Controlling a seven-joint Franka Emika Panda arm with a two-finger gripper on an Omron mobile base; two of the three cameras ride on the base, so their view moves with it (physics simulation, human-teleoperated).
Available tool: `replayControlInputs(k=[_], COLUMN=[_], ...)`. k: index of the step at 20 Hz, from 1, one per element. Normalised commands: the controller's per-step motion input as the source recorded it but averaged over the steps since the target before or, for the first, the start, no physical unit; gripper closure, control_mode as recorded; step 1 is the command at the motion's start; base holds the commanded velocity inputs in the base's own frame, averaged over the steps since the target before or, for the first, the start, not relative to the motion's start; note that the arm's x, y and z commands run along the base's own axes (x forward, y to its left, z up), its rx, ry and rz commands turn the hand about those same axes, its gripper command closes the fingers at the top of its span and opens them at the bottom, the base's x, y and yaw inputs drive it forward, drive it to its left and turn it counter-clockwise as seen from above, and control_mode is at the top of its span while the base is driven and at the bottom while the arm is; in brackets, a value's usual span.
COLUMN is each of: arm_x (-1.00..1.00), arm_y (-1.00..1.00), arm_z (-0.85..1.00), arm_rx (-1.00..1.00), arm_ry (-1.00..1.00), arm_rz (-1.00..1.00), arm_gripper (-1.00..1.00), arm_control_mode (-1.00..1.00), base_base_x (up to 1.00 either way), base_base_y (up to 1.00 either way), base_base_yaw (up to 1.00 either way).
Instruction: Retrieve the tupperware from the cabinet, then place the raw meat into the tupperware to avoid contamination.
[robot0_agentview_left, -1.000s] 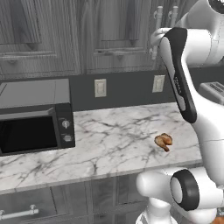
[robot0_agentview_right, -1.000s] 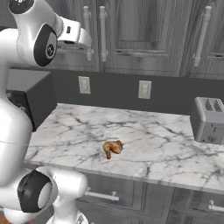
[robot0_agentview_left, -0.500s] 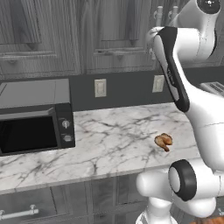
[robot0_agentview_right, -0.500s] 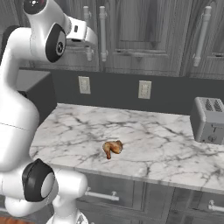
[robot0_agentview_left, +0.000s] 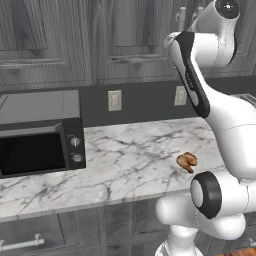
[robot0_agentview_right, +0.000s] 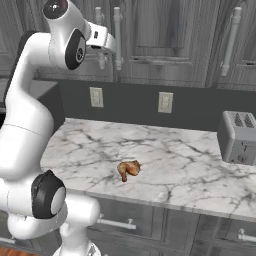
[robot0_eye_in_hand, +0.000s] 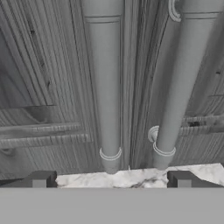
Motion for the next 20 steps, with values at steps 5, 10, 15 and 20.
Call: replayControlInputs(k=[5,10,15,20], arm_x=[0.33,0.41,0.4,0.56], arm_y=[0.0,0.0,0.0,-0.11], arm_z=[-0.22,-0.19,-0.16,-0.2], arm_rx=[0.0,0.0,0.0,0.01], arm_ry=[0.01,0.0,0.0,0.0], arm_rz=[0.0,0.0,0.0,0.0], arm_gripper=[-1.0,-1.0,-1.0,-1.0], arm_control_mode=[-1.0,-1.0,-1.0,-1.0], base_base_x=[0.0,0.0,0.0,0.0], base_base_y=[0.0,0.0,0.0,0.0], base_base_yaw=[0.0,0.0,0.0,0.0])
